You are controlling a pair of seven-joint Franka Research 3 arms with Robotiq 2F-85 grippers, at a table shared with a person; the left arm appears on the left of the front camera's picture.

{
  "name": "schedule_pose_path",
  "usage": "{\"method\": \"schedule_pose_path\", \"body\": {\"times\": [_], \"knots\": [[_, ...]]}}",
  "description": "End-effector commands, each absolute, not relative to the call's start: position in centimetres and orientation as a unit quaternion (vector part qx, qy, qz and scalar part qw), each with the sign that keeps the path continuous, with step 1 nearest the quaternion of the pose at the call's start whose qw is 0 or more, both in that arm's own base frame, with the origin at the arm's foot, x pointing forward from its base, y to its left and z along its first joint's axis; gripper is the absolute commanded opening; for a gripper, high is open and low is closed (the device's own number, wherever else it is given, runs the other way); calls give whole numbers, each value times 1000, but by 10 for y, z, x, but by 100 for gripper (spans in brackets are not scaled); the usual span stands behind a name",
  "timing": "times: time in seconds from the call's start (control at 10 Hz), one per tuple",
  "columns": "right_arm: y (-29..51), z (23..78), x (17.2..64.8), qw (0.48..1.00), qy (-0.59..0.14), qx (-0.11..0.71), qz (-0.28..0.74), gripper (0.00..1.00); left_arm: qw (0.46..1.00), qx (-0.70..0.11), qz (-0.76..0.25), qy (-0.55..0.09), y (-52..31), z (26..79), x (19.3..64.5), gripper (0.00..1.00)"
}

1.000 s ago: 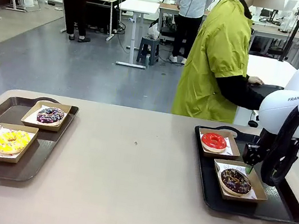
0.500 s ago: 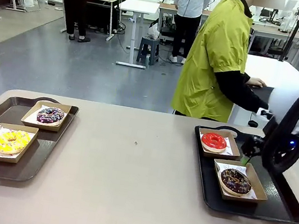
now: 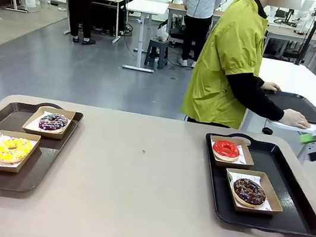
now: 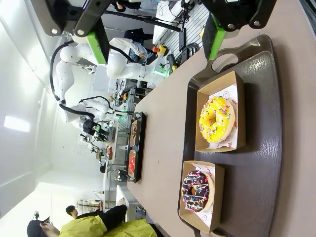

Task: Individually package the donuts and arrange them on the tray.
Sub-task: Place the picked Paper togo box on the Handle tray.

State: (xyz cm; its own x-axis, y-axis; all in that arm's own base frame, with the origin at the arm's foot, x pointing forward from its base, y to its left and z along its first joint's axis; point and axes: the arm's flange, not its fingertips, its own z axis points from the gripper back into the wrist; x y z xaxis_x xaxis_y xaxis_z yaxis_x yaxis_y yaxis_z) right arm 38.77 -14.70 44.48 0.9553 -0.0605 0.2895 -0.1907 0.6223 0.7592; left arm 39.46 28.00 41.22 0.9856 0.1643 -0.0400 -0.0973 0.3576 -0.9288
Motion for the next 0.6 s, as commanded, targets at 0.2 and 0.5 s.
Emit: {"method": "schedule_pose_path", "body": {"times": [0.2, 0.5], "knots": [[-250, 383, 389, 813, -115, 570, -36, 96, 822, -564, 78, -30, 281, 416, 392, 99], [-275, 354, 387, 797, -118, 591, -44, 96, 822, -564, 78, -30, 281, 416, 392, 99]]}}
